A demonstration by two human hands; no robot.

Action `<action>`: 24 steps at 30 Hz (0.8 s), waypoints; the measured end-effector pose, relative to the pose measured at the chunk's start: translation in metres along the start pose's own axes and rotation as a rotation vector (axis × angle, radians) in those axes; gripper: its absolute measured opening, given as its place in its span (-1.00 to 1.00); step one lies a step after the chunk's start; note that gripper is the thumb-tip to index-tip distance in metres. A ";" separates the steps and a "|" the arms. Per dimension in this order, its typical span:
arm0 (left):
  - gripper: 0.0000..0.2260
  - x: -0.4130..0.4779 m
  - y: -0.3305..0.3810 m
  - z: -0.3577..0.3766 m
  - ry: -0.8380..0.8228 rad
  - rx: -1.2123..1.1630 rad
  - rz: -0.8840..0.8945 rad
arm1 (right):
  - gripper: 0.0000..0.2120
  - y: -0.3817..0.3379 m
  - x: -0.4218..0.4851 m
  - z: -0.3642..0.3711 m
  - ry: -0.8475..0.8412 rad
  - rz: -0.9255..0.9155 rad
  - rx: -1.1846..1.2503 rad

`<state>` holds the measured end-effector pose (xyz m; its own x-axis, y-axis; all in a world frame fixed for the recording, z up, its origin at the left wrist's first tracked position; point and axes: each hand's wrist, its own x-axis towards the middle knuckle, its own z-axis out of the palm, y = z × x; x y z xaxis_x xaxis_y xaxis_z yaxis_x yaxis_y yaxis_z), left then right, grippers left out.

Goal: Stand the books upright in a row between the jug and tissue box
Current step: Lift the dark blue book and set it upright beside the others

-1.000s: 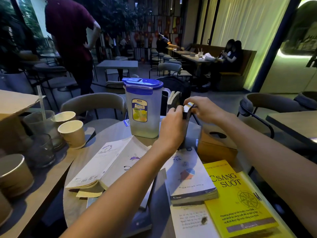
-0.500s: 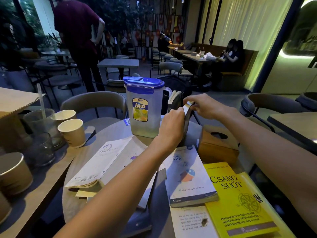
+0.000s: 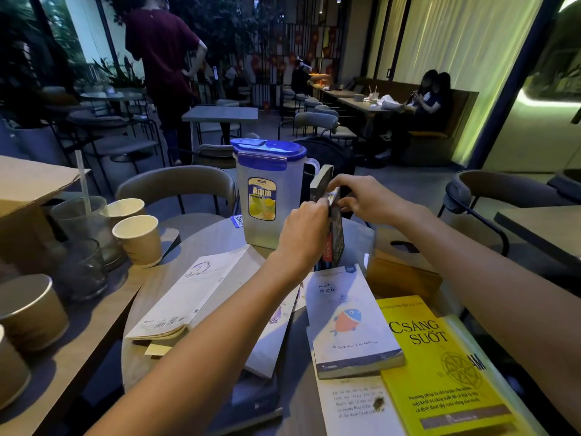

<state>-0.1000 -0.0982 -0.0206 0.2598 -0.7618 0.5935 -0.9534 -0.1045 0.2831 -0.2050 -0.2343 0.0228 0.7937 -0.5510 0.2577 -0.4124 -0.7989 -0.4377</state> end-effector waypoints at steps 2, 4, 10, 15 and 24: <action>-0.78 -0.002 -0.001 -0.001 -0.011 0.006 0.003 | -0.68 -0.002 -0.004 0.001 -0.007 0.000 -0.009; -0.75 -0.006 -0.001 -0.003 -0.002 0.011 0.013 | -0.67 -0.004 -0.008 0.000 -0.004 -0.002 -0.024; -0.84 -0.028 -0.014 -0.013 0.013 -0.054 -0.008 | -0.84 -0.016 -0.033 -0.007 0.059 -0.040 -0.002; -0.78 -0.052 -0.027 -0.012 -0.290 -0.095 -0.157 | -0.93 -0.029 -0.069 0.009 -0.160 -0.055 -0.213; -0.54 -0.086 -0.024 0.007 -0.624 -0.209 -0.352 | -0.58 -0.046 -0.103 0.057 -0.428 0.194 -0.525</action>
<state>-0.1008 -0.0347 -0.0831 0.3495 -0.9336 -0.0790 -0.7649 -0.3330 0.5513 -0.2424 -0.1273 -0.0328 0.7457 -0.6381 -0.1918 -0.6401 -0.7660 0.0601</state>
